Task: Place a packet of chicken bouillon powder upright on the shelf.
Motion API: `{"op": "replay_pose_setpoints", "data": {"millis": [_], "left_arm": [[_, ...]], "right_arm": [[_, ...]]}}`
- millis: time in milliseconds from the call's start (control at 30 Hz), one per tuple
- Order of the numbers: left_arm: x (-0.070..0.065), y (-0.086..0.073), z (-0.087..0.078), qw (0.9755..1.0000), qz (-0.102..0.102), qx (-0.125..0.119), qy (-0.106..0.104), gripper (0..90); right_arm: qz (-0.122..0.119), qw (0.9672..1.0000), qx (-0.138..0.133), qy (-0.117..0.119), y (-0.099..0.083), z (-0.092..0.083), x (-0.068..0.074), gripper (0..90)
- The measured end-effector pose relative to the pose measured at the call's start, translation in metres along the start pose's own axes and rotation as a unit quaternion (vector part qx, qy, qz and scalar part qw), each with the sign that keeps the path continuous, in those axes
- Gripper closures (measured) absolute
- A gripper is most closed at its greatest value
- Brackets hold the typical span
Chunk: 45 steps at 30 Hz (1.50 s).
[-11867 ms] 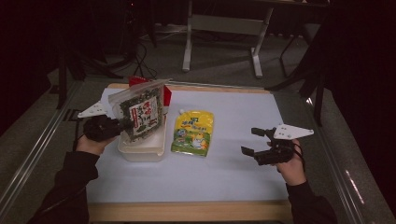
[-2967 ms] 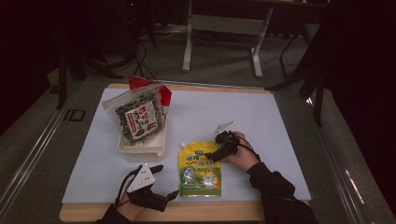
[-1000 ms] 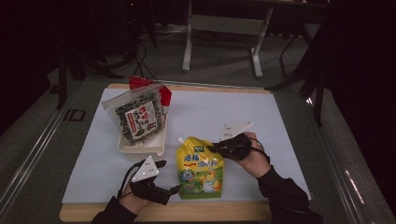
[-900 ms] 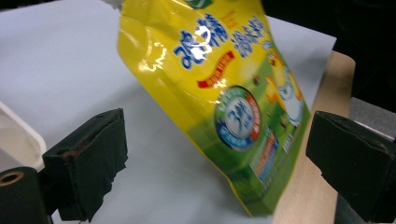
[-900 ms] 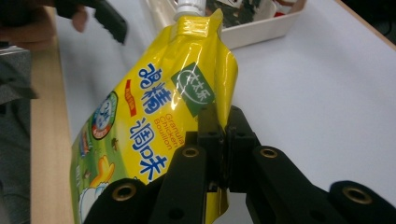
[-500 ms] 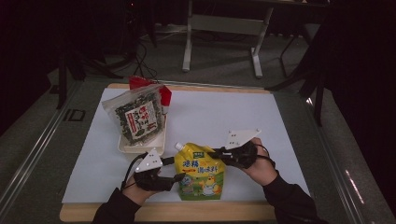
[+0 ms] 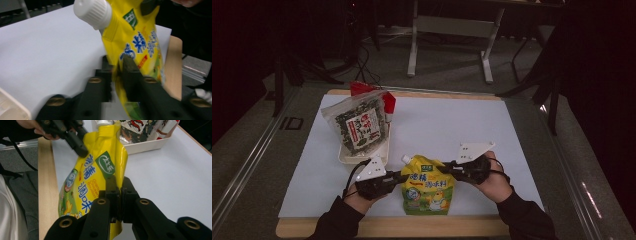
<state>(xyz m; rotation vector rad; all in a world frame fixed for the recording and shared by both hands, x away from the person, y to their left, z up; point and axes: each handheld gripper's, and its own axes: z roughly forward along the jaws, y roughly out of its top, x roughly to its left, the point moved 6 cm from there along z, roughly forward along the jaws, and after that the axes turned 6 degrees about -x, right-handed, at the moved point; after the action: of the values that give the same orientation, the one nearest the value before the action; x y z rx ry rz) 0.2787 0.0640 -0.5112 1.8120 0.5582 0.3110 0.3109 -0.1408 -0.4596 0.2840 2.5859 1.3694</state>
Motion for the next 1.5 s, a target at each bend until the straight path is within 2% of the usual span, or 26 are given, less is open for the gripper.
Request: {"op": "replay_pose_setpoints", "data": {"millis": [67,333,533,600,767,833,900,967,1033,1067,1100,1133,1233,1267,1300,1400,1467,1500], "left_arm": [[-0.002,0.0,0.0,1.0,0.002,-0.003,-0.004,89.1],[-0.009,0.002,-0.002,0.9991,0.039,-0.012,-0.014,90.0],[-0.011,0.002,-0.003,0.9987,0.046,-0.015,-0.018,90.0],[-0.011,0.002,-0.003,0.9986,0.049,-0.014,-0.016,90.0],[-0.01,0.001,-0.004,0.9987,0.046,-0.014,-0.017,90.0],[-0.01,0.001,-0.004,0.9987,0.044,-0.016,-0.021,90.0],[-0.011,0.002,-0.004,0.9985,0.045,-0.018,-0.024,90.0],[-0.012,0.002,-0.004,0.9984,0.048,-0.017,-0.026,90.0],[-0.013,0.003,-0.005,0.9983,0.046,-0.018,-0.03,90.0],[-0.013,0.003,-0.005,0.9984,0.045,-0.018,-0.03,90.0],[-0.014,0.003,-0.005,0.9983,0.045,-0.017,-0.032,90.0],[-0.014,0.004,-0.006,0.9983,0.044,-0.017,-0.035,90.0],[-0.015,0.005,-0.007,0.9982,0.045,-0.017,-0.037,90.0],[-0.015,0.005,-0.007,0.9982,0.043,-0.017,-0.039,90.0],[-0.017,0.006,-0.009,0.9982,0.045,-0.017,-0.037,90.0],[-0.021,0.01,-0.014,0.9975,0.058,-0.02,-0.036,90.0],[-0.022,0.014,-0.018,0.9975,0.054,-0.024,-0.039,90.0],[-0.023,0.017,-0.02,0.9972,0.058,-0.027,-0.038,90.0]], "right_arm": [[0.001,1.0,-0.001,-0.001,0.0,0.0,0.0,86.9],[0.005,1.0,-0.002,-0.005,-0.004,-0.004,0.0,83.1],[0.024,0.9994,-0.016,-0.022,-0.008,-0.01,-0.008,62.9],[0.029,0.9991,-0.007,-0.028,-0.011,-0.011,-0.011,56.3],[0.057,0.998,0.007,-0.025,-0.021,-0.007,-0.016,46.4],[0.066,0.9977,0.005,-0.017,-0.023,-0.006,-0.016,47.0],[0.064,0.9979,0.004,-0.008,-0.023,-0.005,-0.015,49.5],[0.061,0.998,0.004,0.015,-0.022,-0.003,-0.01,51.2],[0.053,0.9978,0.012,0.037,-0.021,0.0,-0.006,57.8],[0.049,0.9979,0.011,0.04,-0.021,0.001,-0.004,60.5],[0.049,0.9975,0.012,0.049,-0.02,0.001,-0.003,68.4],[0.05,0.9966,0.013,0.064,-0.019,0.001,0.0,70.1],[0.042,0.9955,0.021,0.082,-0.017,0.002,0.005,80.6],[0.037,0.9955,0.025,0.084,-0.016,0.002,0.005,87.9],[0.039,0.9944,0.029,0.094,-0.015,0.001,0.007,89.5],[0.029,0.9939,0.028,0.102,-0.011,-0.004,0.01,90.0],[0.027,0.9936,0.02,0.108,-0.006,-0.007,0.012,90.0],[0.025,0.9937,0.016,0.108,-0.003,-0.008,0.013,90.0]]}}
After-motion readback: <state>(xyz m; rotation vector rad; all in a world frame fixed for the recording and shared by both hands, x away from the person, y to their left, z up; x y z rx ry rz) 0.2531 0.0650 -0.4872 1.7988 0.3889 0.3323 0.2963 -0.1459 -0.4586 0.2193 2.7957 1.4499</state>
